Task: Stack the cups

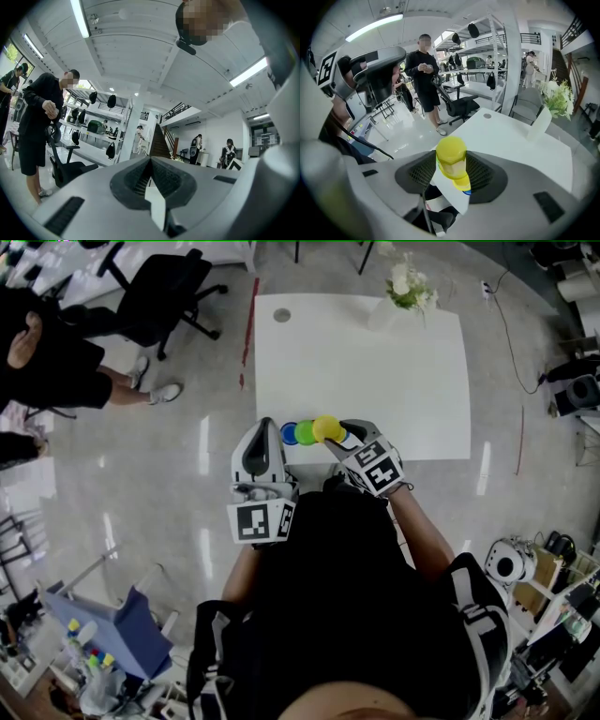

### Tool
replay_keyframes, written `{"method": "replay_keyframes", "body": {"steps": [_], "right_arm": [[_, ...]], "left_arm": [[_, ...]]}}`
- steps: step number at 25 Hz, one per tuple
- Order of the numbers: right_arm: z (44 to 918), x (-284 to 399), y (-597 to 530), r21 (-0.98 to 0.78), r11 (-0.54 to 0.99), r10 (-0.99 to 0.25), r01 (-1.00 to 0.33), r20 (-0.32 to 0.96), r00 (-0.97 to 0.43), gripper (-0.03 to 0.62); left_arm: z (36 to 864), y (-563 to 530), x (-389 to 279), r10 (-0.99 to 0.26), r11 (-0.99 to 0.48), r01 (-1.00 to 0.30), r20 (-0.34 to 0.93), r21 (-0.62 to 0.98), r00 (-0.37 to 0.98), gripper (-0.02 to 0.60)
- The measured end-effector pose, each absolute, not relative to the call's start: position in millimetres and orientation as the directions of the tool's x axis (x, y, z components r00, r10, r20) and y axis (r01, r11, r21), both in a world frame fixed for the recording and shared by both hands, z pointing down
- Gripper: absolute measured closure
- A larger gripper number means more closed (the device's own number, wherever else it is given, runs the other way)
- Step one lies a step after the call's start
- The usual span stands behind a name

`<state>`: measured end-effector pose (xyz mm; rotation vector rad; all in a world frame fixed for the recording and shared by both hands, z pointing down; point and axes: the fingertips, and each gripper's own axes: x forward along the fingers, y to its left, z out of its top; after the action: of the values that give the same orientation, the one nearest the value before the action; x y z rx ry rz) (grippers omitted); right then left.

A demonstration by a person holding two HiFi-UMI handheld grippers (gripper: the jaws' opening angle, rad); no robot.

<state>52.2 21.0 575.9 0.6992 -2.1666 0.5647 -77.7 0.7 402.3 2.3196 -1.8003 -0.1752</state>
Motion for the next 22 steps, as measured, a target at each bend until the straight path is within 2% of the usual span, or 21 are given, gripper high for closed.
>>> {"method": "replay_keyframes", "body": {"steps": [12, 16, 22], "right_arm": [[581, 50, 28, -0.16, 0.76, -0.28, -0.63, 0.794, -0.54, 0.376], [581, 49, 27, -0.161, 0.766, -0.279, -0.622, 0.789, -0.548, 0.336], [561, 48, 20, -0.167, 0.76, -0.325, -0.629, 0.74, -0.589, 0.329]], "left_arm": [[402, 5, -79, -0.968, -0.231, -0.94, 0.037, 0.251, 0.248, 0.561], [403, 3, -79, -0.967, -0.238, -0.945, 0.034, 0.224, 0.251, 0.561], [402, 3, -81, -0.967, -0.24, -0.944, 0.028, 0.226, 0.253, 0.561]]}}
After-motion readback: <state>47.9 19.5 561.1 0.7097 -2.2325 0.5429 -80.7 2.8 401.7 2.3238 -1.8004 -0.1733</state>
